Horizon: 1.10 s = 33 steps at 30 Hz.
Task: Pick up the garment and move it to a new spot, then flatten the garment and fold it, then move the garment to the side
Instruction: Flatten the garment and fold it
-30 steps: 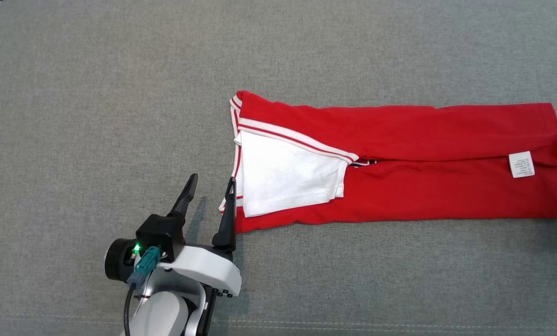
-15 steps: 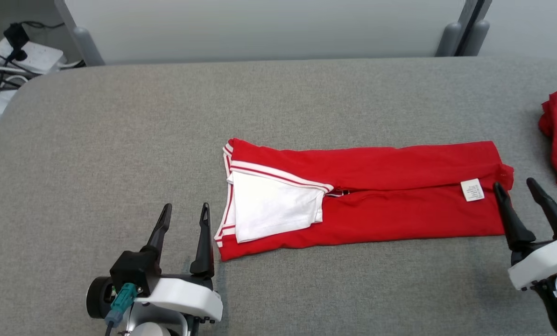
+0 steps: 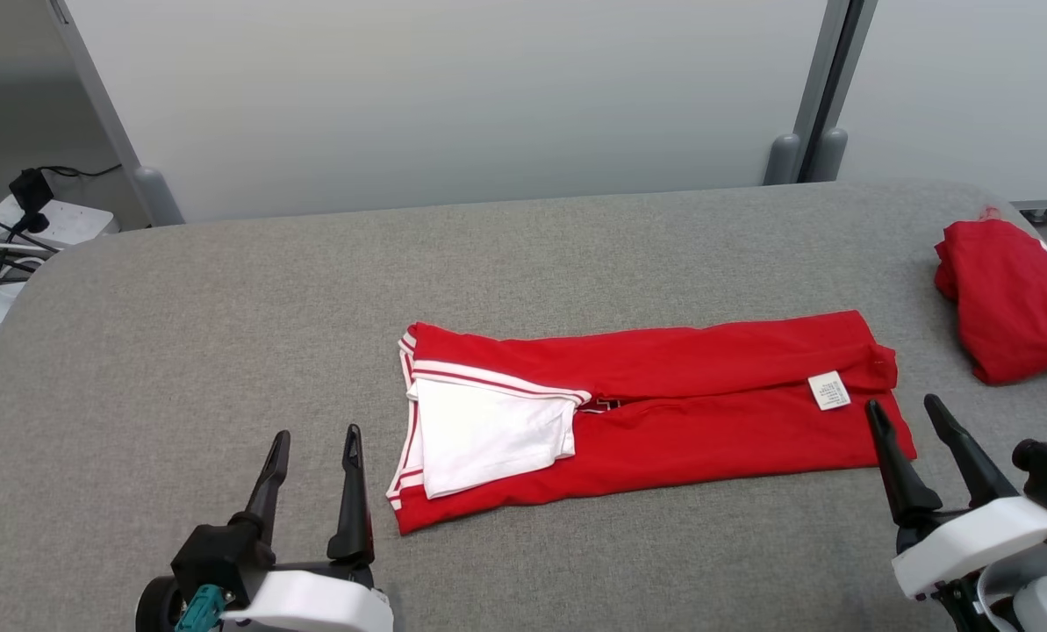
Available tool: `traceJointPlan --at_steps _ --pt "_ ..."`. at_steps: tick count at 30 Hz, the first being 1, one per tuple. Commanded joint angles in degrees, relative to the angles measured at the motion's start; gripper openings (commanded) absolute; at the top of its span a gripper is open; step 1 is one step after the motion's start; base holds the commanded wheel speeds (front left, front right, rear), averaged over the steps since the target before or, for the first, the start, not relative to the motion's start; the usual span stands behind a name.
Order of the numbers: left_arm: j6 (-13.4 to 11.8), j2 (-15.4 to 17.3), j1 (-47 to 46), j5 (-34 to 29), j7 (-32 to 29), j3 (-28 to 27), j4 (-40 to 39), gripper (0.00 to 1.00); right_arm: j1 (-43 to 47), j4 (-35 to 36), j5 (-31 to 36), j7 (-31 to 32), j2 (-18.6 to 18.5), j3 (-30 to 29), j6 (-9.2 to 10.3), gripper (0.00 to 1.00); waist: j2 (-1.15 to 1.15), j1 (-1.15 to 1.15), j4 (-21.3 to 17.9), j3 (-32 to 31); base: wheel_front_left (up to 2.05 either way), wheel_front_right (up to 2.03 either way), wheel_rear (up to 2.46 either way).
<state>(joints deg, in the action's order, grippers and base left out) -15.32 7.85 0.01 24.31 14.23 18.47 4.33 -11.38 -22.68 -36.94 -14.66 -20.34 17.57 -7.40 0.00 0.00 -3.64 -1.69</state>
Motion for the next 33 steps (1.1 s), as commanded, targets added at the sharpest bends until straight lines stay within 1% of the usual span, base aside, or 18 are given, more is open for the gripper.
traceJointPlan --at_steps 1,5,9,16,25,33 --pt "0.61 -0.21 -0.65 -1.32 0.75 -3.1 -1.8 1.0 0.96 1.73 0.96 -0.34 0.07 -0.23 -0.09 1.0 0.0 0.0 -0.26 -0.73 0.0 0.0 0.0" --pt "1.9 -1.13 1.74 -3.07 0.75 -4.71 -1.18 1.0 2.83 2.9 2.31 -0.34 2.08 -2.45 -0.09 1.0 0.0 0.0 -0.51 -1.73 0.0 0.0 0.0" --pt "3.13 -1.77 3.68 -5.1 0.76 -6.18 -0.01 1.0 5.36 4.82 3.84 -0.34 2.97 -3.13 -0.09 1.0 0.0 0.0 -0.49 -2.3 0.0 0.0 0.0" --pt "5.13 -2.16 5.61 -9.11 0.76 -7.54 0.87 1.0 7.86 6.56 4.72 -0.34 3.14 -3.57 -0.09 1.0 0.0 0.0 -0.28 -2.78 0.0 0.0 0.0" --pt "7.15 -3.78 7.0 -11.61 0.76 -9.88 1.34 1.0 9.11 7.02 4.74 -0.34 3.19 -3.62 -0.09 1.0 0.0 0.0 0.35 -3.13 0.0 0.0 0.0" --pt "8.31 -4.52 6.45 -12.75 0.76 -10.99 1.37 1.0 9.36 7.05 4.59 -0.34 3.19 -3.78 -0.09 1.0 0.0 0.0 0.92 -3.04 0.0 0.0 0.0"
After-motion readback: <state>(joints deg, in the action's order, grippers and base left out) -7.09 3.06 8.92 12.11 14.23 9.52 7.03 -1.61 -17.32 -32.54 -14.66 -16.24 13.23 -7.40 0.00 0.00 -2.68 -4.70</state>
